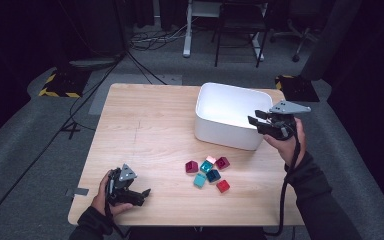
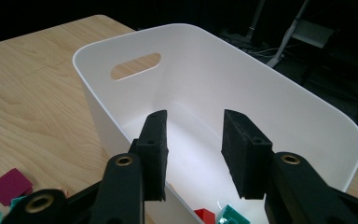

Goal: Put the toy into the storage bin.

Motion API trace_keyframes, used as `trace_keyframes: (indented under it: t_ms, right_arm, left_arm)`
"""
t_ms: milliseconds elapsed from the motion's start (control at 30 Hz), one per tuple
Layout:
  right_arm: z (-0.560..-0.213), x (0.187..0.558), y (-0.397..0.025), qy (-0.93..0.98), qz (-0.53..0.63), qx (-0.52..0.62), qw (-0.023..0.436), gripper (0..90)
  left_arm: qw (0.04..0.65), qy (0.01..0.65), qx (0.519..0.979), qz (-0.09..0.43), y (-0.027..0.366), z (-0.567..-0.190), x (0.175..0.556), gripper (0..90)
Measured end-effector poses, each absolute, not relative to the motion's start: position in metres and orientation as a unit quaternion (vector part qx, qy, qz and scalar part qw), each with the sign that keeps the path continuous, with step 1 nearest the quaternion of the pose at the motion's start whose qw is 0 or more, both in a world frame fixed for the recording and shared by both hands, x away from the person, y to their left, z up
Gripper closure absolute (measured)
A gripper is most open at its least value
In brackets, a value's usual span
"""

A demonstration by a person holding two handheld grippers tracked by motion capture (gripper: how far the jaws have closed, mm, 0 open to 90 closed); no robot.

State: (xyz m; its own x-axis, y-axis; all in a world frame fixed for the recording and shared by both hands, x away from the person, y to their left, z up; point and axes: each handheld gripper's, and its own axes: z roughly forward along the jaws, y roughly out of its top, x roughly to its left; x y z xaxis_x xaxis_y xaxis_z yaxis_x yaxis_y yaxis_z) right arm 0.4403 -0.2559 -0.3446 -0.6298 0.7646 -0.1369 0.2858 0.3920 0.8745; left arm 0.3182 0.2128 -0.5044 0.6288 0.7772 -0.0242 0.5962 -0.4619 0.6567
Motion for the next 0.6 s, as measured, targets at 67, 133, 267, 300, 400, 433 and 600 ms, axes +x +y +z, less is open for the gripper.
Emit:
trace_keyframes:
  t_ms: [67,133,267,300,400,433,600]
  right_arm:
    - [-0.342,0.434,-0.256,0.788,0.443,0.328,0.273,59.8]
    - [-0.34,0.428,-0.255,0.789,0.441,0.326,0.275,57.1]
    - [-0.338,0.413,-0.254,0.792,0.451,0.308,0.272,53.7]
    - [-0.338,0.409,-0.253,0.791,0.454,0.308,0.27,52.5]
    - [-0.341,0.398,-0.252,0.793,0.463,0.295,0.265,48.8]
    - [-0.342,0.395,-0.252,0.794,0.463,0.293,0.264,47.9]
    - [-0.353,0.381,-0.249,0.8,0.465,0.281,0.255,44.7]
  left_arm:
    - [0.322,0.407,0.843,0.141,0.213,-0.504,0.318,0.6]
    - [0.321,0.407,0.843,0.141,0.213,-0.504,0.318,0.6]
    - [0.321,0.407,0.843,0.142,0.213,-0.504,0.318,0.6]
    - [0.321,0.407,0.843,0.141,0.213,-0.504,0.318,0.6]
    - [0.321,0.407,0.844,0.141,0.213,-0.504,0.318,0.6]
    - [0.321,0.407,0.843,0.141,0.213,-0.504,0.318,0.5]
    - [0.321,0.407,0.843,0.141,0.213,-0.504,0.318,0.6]
